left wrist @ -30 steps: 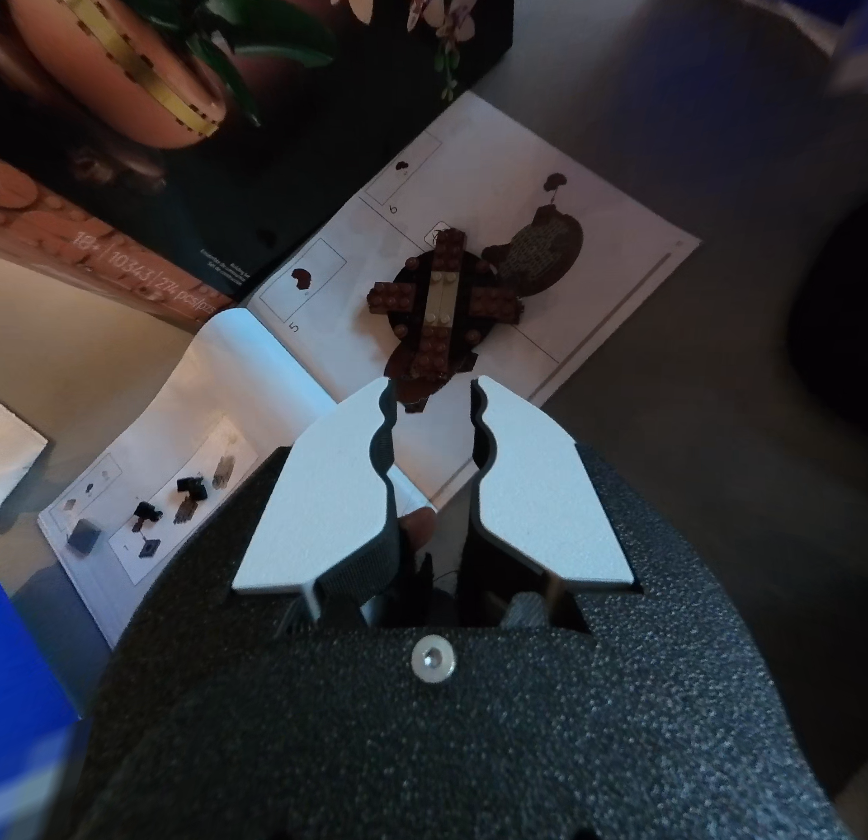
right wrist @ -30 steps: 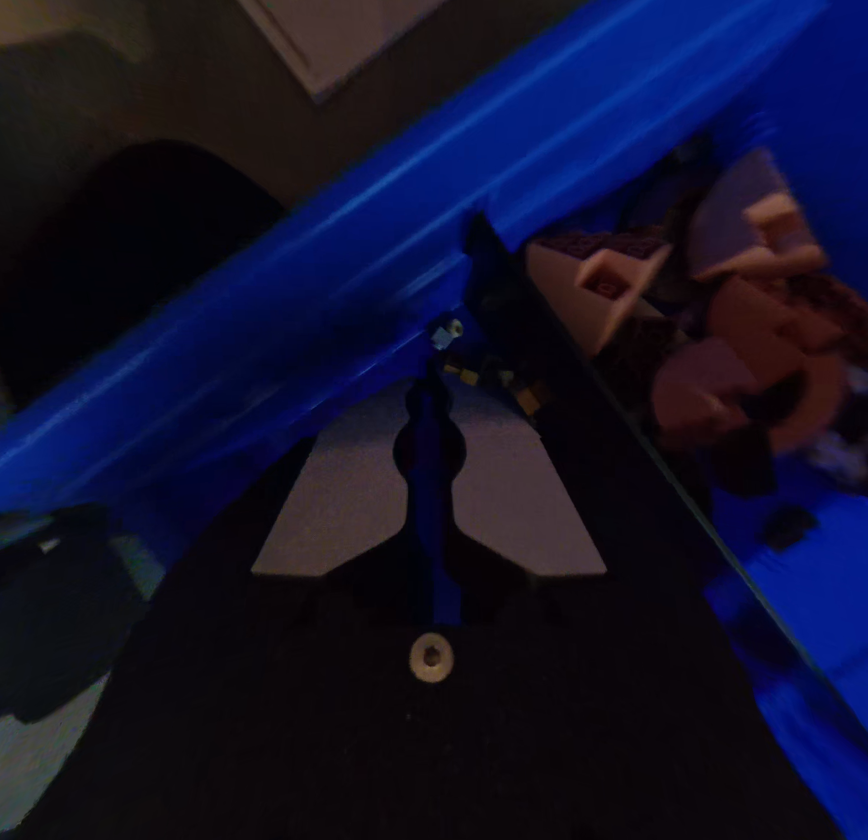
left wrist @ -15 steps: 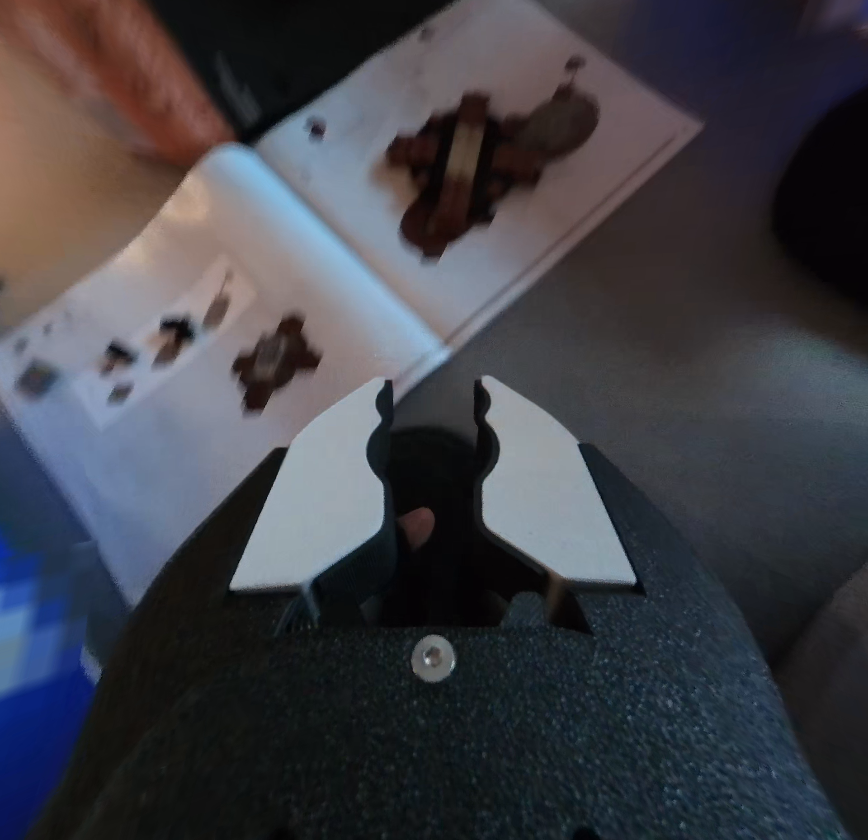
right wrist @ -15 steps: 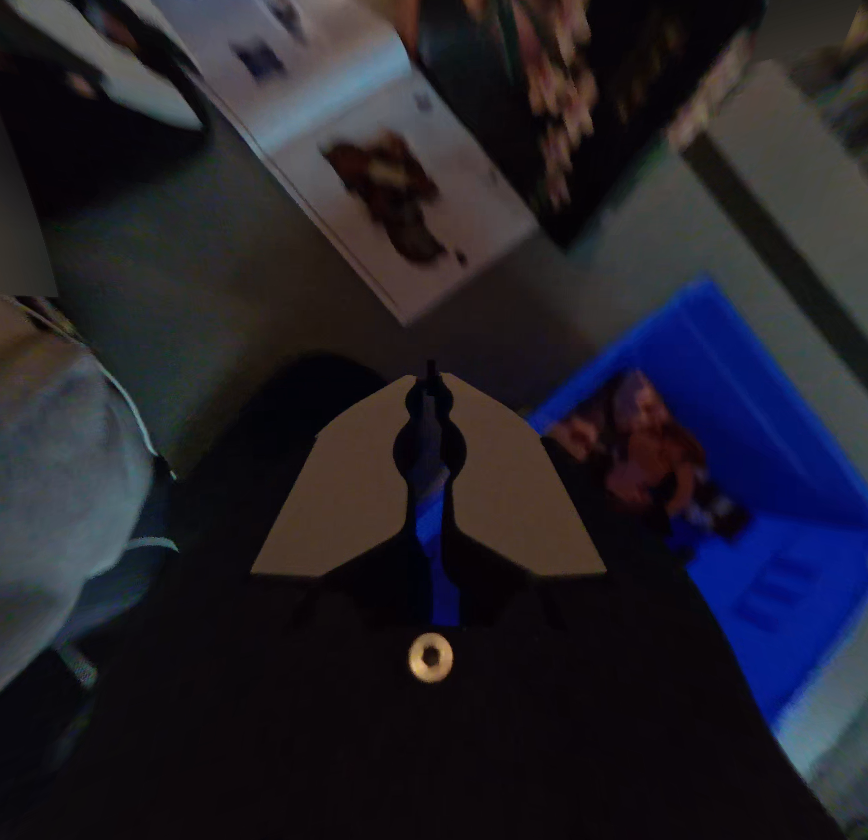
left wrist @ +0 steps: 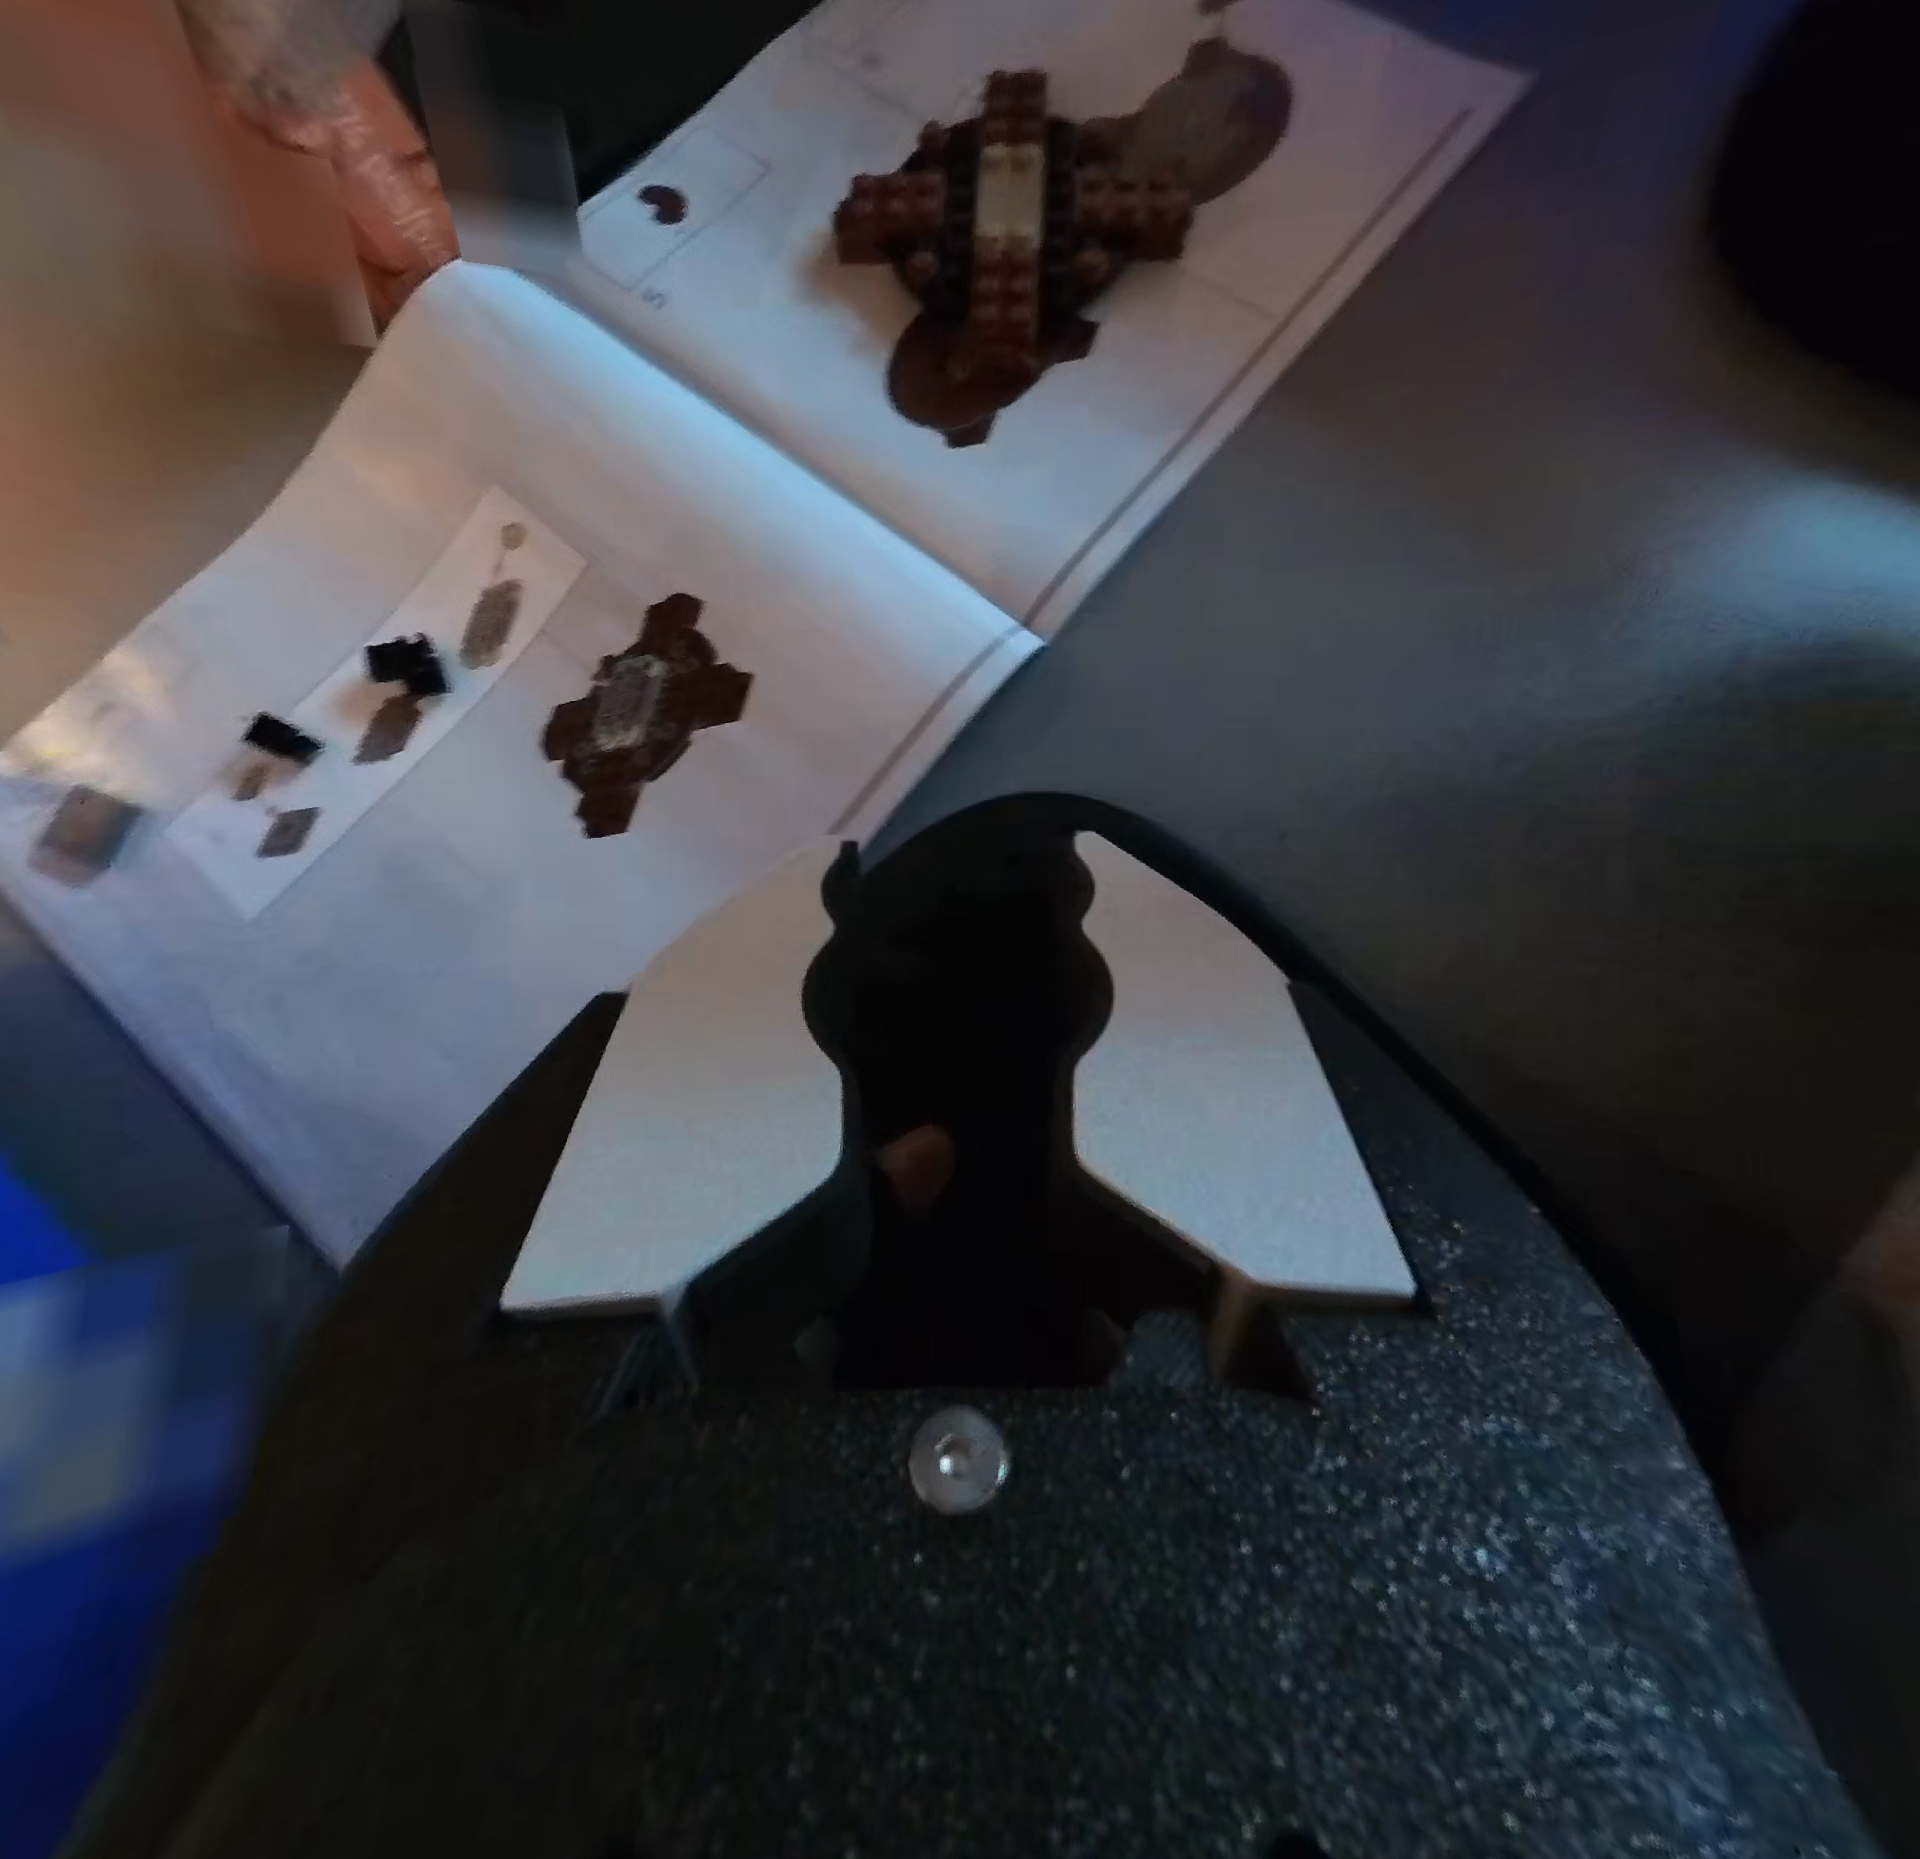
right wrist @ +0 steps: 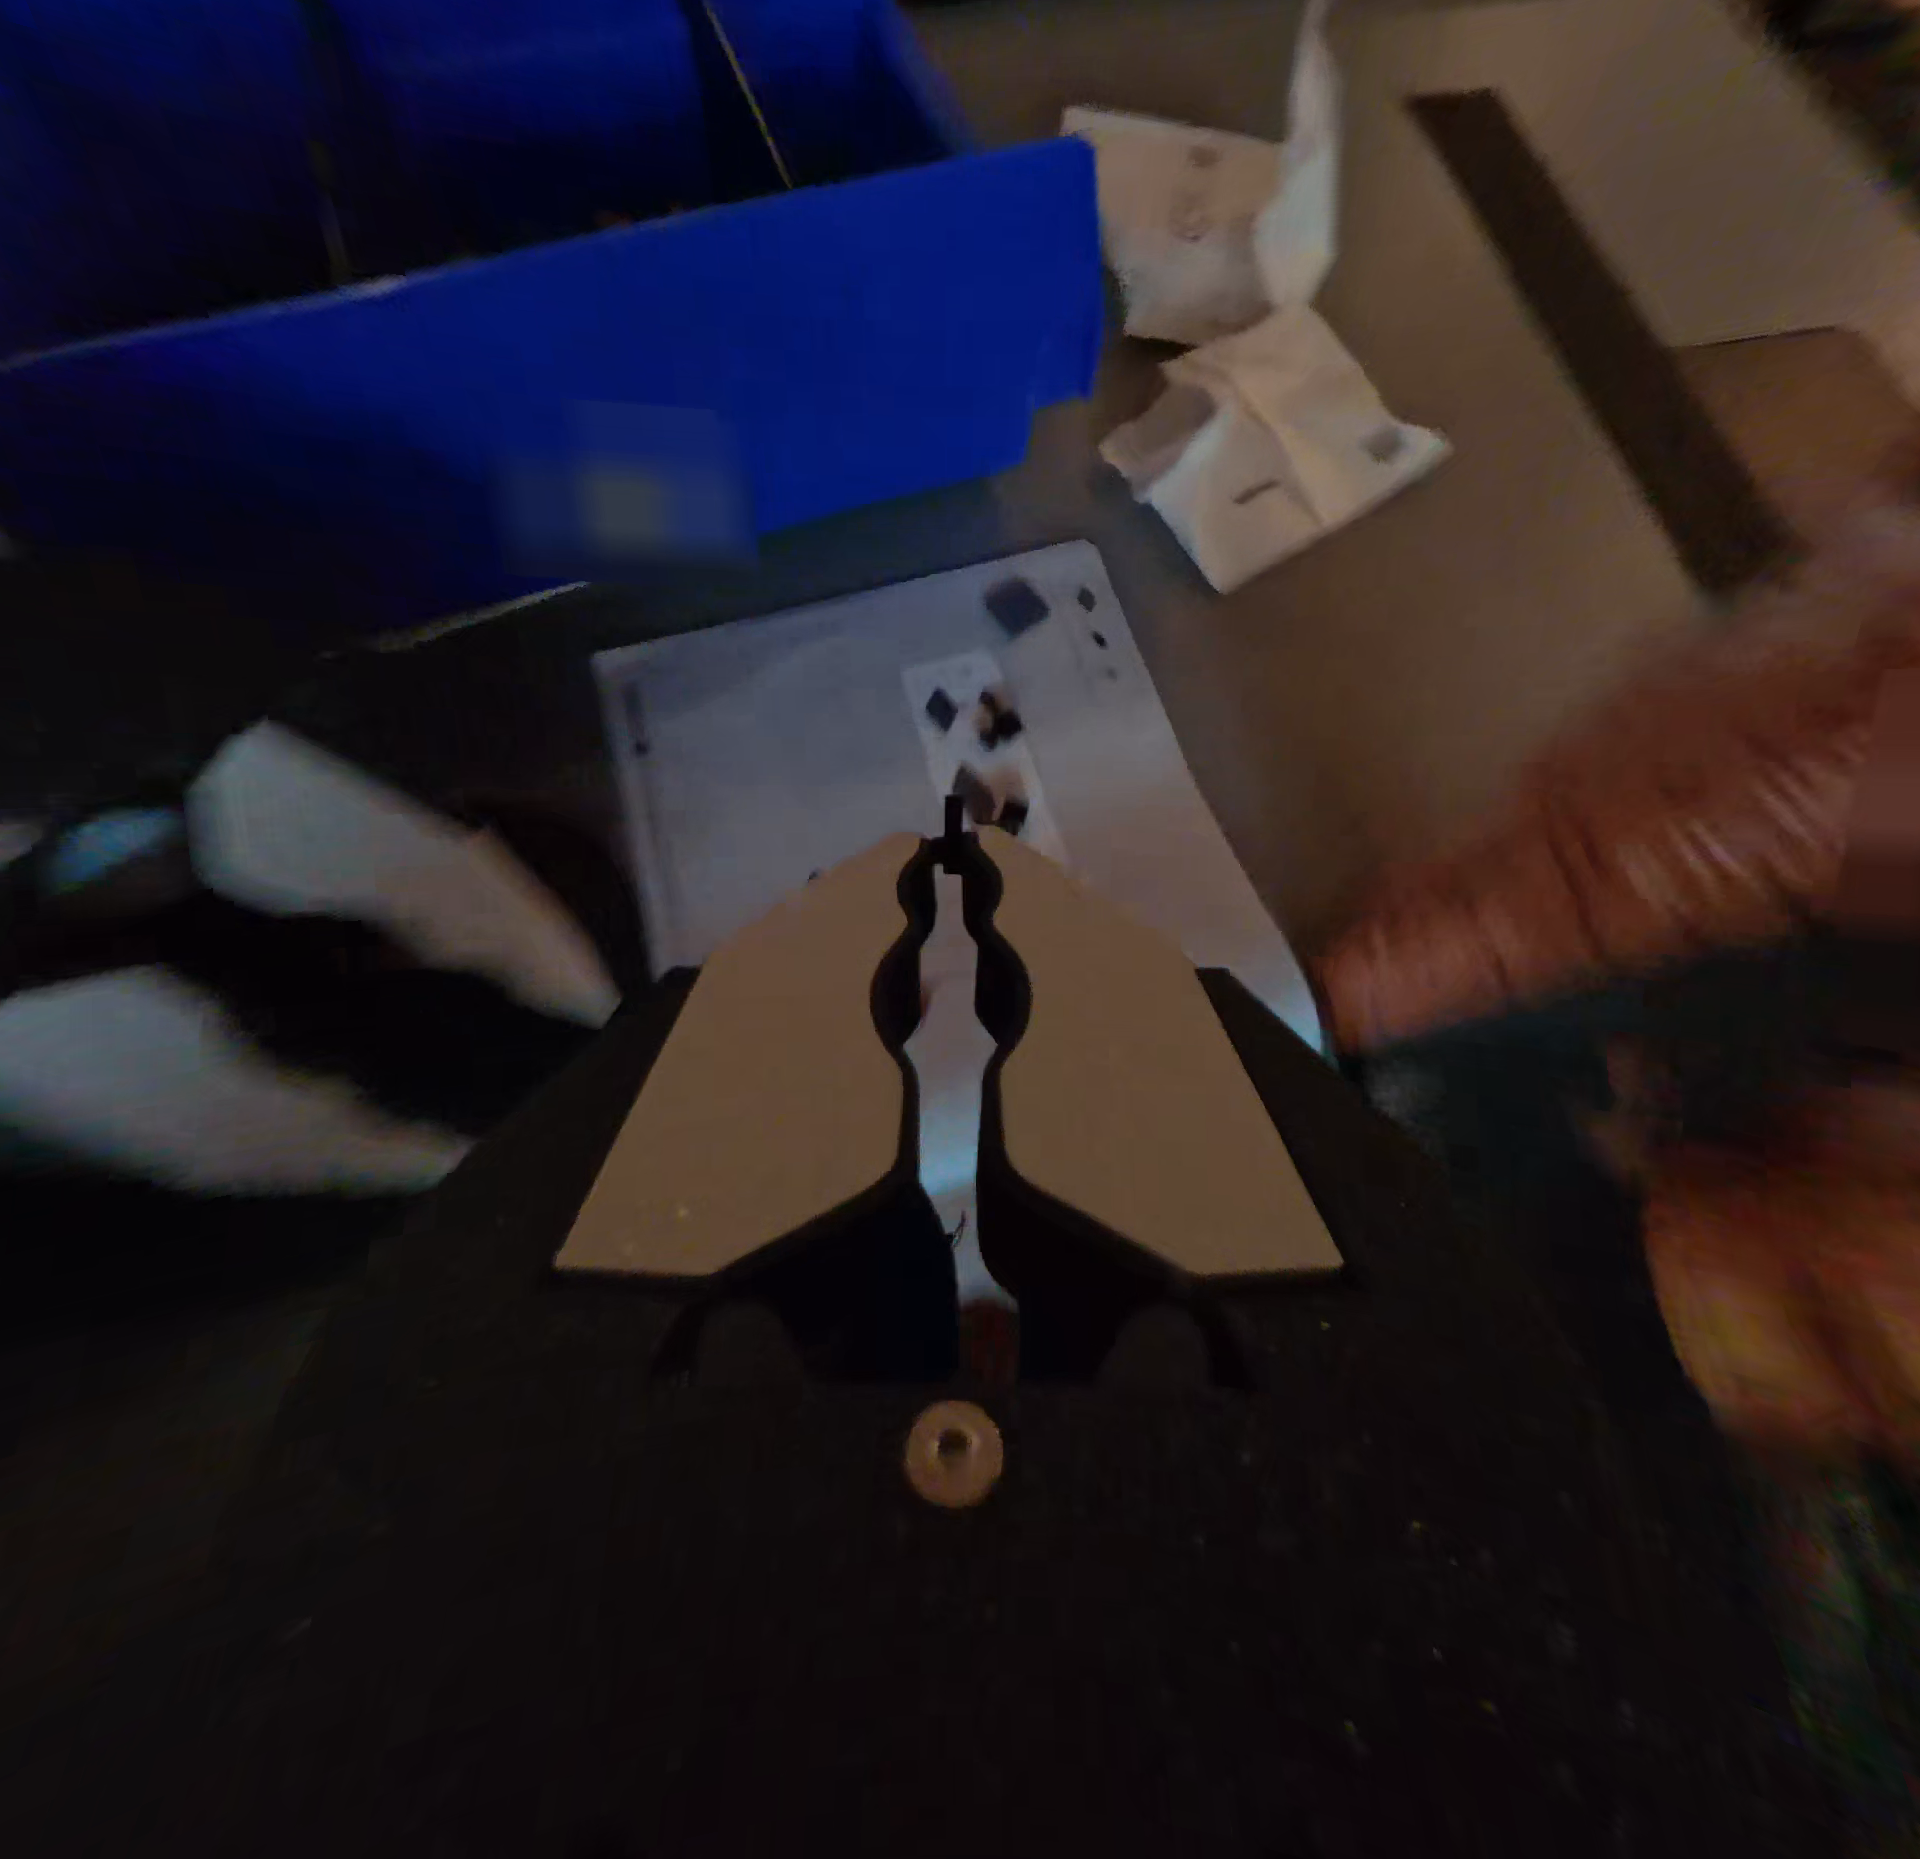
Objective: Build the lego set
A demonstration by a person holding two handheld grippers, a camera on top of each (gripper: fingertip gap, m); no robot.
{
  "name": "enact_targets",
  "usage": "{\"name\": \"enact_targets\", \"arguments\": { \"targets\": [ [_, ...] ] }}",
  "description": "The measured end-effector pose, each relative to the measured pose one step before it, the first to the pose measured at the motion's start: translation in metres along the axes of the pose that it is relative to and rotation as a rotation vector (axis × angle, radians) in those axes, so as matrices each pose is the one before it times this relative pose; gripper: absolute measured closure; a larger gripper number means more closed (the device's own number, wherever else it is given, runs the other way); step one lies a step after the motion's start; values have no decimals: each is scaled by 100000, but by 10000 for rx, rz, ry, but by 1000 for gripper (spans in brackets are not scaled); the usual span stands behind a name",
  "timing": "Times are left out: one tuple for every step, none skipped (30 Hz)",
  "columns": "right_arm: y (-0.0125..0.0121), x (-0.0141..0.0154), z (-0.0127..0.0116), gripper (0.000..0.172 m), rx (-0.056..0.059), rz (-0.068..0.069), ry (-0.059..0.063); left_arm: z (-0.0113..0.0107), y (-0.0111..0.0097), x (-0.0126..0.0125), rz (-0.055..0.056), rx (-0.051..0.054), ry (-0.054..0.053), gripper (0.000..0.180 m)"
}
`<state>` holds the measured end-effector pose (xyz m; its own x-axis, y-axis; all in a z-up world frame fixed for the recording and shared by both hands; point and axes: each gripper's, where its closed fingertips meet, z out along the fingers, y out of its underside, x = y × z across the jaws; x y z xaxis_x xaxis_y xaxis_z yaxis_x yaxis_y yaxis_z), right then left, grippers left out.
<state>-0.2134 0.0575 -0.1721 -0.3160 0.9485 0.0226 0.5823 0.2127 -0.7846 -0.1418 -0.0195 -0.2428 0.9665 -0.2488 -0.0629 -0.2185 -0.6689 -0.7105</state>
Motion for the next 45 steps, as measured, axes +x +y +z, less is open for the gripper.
{"name": "enact_targets", "arguments": {
  "targets": [
    [75, 389, 1719, 169, -214, 11, -317, 84, 81, 75, 10, 31, 57, 144],
    [228, 498, 1488, 169, -313, 44, -220, 74, 64, 51, -5, 32, 48, 143],
    [228, 603, 1279, 169, -304, -4, -80, 28, 8, 7, -7, 58, 18, 142],
    [259, 473, 1122, 169, -336, -46, -96, -16, -73, -11, -30, 104, 18, 142],
    [256, 268, 990, 169, -337, -19, -149, -5, -111, 41, -63, 125, 57, 142],
    [211, 269, 888, 169, -300, -18, -67, 15, -87, 63, -78, 98, 80, 141],
    [182, 214, 759, 169, -247, -78, -20, 53, -30, 53, -66, 59, 70, 141],
    [215, 155, 633, 169, -243, -92, -8, 76, 9, 29, -44, 28, 55, 141],
    [207, 125, 516, 169, -229, -63, 19, 72, 51, 27, -25, 10, 47, 141],
    [212, 29, 408, 167, -204, -93, -5, 50, 25, 17, -19, 17, 42, 140],
    [157, 21, 292, 166, -151, -107, 37, 22, 14, 5, -24, 30, 31, 140],
    [88, 20, 200, 164, -83, -102, 35, 5, -19, -19, -26, 41, 26, 140],
    [40, -102, 101, 163, -35, -76, -46, -4, -9, -6, -26, 38, 34, 140],
    [-43, -50, 0, 163, 28, -25, -25, 7, -16, -26, -27, 33, 22, 140],
    [-85, -23, -91, 162, 79, -24, -11, 11, 2, -9, -12, 21, 22, 140],
    [-136, -23, -155, 161, 140, -51, -21, 14, 9, 3, 7, 8, 21, 141],
    [-199, 73, -150, 161, 189, -14, 23, 15, 10, -1, 2, 6, 8, 140],
    [-200, 67, -114, 160, 181, -1, 4, -1, -5, 8, 4, 9, 7, 140],
    [-135, 19, -50, 160, 131, -55, -24, -5, 2, 24, 21, 4, 4, 140],
    [-63, 130, -55, 159, 78, -81, 93, -5, -11, 12, 24, 4, -2, 140],
    [-47, 127, -53, 159, 61, -84, 126, -11, -12, -6, 7, 11, -13, 140],
    [-83, -21, -61, 155, 82, -104, 55, -17, -17, -3, -18, 8, -7, 140],
    [-103, 16, -33, 150, 71, -86, 118, -13, -19, -11, -37, 23, -4, 140],
    [-33, 103, -7, 147, -3, -104, 201, -23, -9, -6, -33, 20, 1, 140],
    [16, 32, 47, 144, -38, -145, 152, -9, 12, 3, -8, 13, -1, 140],
    [47, 14, 97, 142, -57, -84, 128, 2, -1, -1, 6, -1, -4, 140],
    [98, 4, 124, 141, -97, -13, 65, 7, 18, 9, 13, -16, 1, 140],
    [77, -75, 112, 141, -65, 31, -18, 21, 7, 6, 9, -17, 1, 140],
    [-70, -185, 54, 144, 61, 3, -105, 13, 24, 13, 5, -13, 8, 140],
    [-158, 9, -30, 153, 148, 12, 23, -5, 4, -5, -6, -1, 8, 140],
    [-118, 25, -86, 168, 110, 15, 13, -9, -14, -3, -15, 12, 2, 140],
    [-132, -168, -81, 169, 94, 40, -135, -2, -10, -19, -13, 17, -2, 140],
    [-117, -200, -57, 169, 63, 14, -164, 0, 7, -6, -16, 8, 0, 140],
    [-104, -117, -28, 169, 47, -43, -80, -3, 0, -7, -11, 2, 3, 140],
    [-15, 70, -2, 169, -5, -11, 74, 2, -6, -4, -3, 6, 3, 140],
    [-12, 163, -11, 169, -7, 35, 129, -1, -1, 2, -3, 2, 8, 140],
    [-86, -61, 2, 164, 55, 81, -26, -7, -9, 3, -5, 2, 6, 140],
    [-10, -190, 32, 149, -8, 123, -136, -4, -15, -3, -4, 7, 3, 140],
    [137, -104, 39, 142, -111, 57, -85, -36, -50, -37, -14, 20, -2, 140],
    [162, -87, 19, 141, -84, -108, -50, -48, -126, -80, -75, 27, -7, 141],
    [87, -16, -46, 151, 3, -232, 31, -79, -187, -146, -152, 32, -29, 141],
    [-11, 29, -95, 169, 98, -205, 50, -115, -244, -183, -147, 43, -60, 141],
    [13, -97, -51, 169, 57, -28, -91, -151, -277, -176, -92, 77, -76, 141],
    [177, -7, -7, 169, -87, 108, -67, -151, -249, -166, -33, 78, -96, 142],
    [132, 152, -17, 169, -48, 74, 73, -115, -191, -212, 8, 66, -128, 142]
  ]
}}
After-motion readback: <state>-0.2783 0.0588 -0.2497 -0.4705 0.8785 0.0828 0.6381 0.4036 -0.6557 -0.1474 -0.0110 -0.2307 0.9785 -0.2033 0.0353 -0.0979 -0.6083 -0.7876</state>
